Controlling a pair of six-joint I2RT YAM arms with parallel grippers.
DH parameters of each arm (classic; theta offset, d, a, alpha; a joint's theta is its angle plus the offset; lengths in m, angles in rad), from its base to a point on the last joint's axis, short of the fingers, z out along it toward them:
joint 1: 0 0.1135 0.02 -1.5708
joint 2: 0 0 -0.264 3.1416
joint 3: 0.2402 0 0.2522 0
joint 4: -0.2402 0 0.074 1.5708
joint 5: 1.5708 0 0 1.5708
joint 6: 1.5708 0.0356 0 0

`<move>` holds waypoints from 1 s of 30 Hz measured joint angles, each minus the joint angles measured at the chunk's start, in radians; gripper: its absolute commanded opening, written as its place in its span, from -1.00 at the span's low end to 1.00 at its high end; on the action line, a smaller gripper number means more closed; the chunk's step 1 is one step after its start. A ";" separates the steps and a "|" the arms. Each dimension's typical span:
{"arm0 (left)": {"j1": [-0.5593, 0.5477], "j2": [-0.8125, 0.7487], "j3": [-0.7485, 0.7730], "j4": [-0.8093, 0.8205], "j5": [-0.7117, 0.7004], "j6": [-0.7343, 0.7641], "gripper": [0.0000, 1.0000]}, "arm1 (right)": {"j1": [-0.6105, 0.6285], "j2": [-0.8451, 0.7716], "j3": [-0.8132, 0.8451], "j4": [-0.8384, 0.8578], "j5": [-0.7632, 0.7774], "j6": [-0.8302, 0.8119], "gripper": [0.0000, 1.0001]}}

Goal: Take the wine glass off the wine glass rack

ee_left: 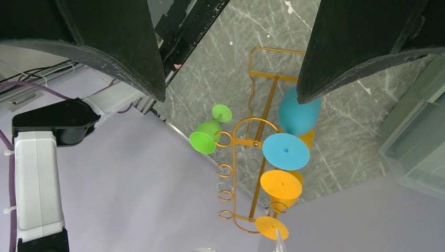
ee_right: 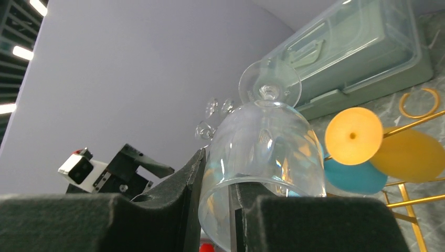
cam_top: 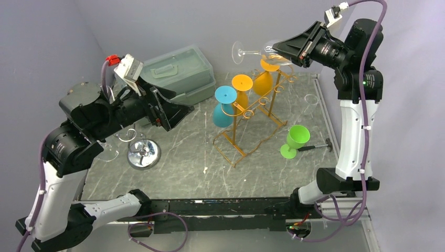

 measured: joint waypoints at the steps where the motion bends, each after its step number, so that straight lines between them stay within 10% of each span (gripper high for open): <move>1: 0.000 0.002 0.000 0.000 -0.003 0.004 0.99 | -0.005 -0.003 -0.014 0.005 0.002 0.000 -1.00; 10: 0.000 0.002 -0.016 0.000 -0.038 0.026 0.99 | -0.014 -0.033 -0.138 0.095 0.013 0.000 -1.00; 11: 0.000 0.002 -0.017 0.000 -0.040 0.026 0.99 | -0.014 -0.037 -0.144 0.109 0.013 0.000 -0.04; 12: 0.000 0.002 -0.017 0.000 -0.042 0.027 0.99 | -0.014 -0.042 -0.151 0.120 0.013 0.000 -0.95; 13: 0.000 0.002 -0.017 0.000 -0.045 0.029 0.99 | -0.014 -0.047 -0.158 0.130 0.013 0.003 -1.00; 22: 0.000 0.002 -0.028 0.005 -0.048 0.029 0.99 | -0.018 -0.134 -0.196 0.216 0.554 -0.215 -1.00; 30: 0.000 0.009 -0.032 0.008 -0.050 0.029 0.99 | -0.012 -0.104 -0.098 0.226 0.740 -0.378 -1.00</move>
